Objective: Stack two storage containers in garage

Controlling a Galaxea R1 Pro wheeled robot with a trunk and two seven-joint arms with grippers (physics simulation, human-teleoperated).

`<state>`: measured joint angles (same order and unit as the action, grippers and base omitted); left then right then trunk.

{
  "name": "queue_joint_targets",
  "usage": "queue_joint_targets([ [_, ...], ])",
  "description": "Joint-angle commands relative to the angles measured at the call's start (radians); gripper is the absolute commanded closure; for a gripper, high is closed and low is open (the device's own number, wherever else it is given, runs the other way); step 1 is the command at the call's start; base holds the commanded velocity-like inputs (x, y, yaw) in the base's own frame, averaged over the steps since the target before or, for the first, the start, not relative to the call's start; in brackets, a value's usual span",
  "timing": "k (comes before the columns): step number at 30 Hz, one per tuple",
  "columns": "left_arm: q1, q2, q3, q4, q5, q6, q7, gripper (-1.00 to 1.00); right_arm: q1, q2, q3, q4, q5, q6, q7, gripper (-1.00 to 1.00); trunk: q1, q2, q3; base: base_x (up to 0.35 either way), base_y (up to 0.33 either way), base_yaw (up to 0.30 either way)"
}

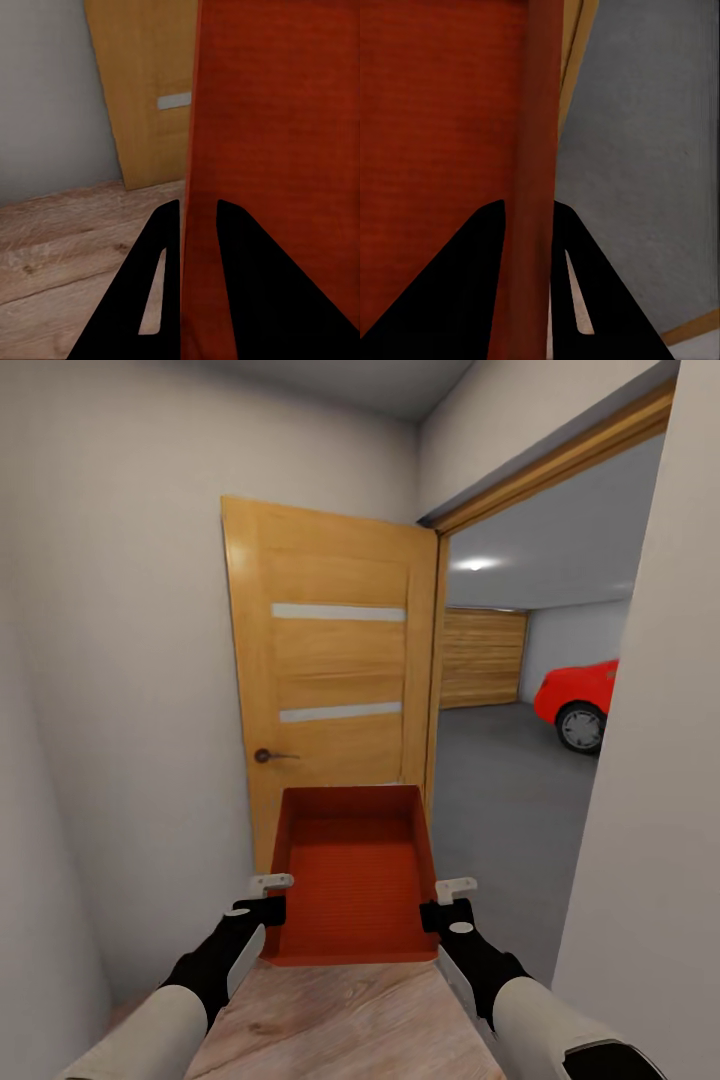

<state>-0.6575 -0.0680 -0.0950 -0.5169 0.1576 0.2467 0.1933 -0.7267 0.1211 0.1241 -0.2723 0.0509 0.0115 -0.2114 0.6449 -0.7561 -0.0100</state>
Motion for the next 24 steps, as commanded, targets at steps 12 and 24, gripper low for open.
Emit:
queue_joint_targets([
  [12,-0.001,0.002,0.018,-0.037,-0.015,-0.006,0.016,1.00,0.000,-0.001,-0.014,0.004,0.003,0.000,-0.016,1.00,0.001,-0.001,-0.001,0.158,0.154,-0.245],
  [24,-0.001,0.002,0.018,-0.035,-0.015,-0.006,0.015,1.00,0.000,-0.001,-0.014,0.004,0.003,0.000,-0.016,1.00,0.001,-0.001,-0.001,0.040,0.045,-0.245],
])
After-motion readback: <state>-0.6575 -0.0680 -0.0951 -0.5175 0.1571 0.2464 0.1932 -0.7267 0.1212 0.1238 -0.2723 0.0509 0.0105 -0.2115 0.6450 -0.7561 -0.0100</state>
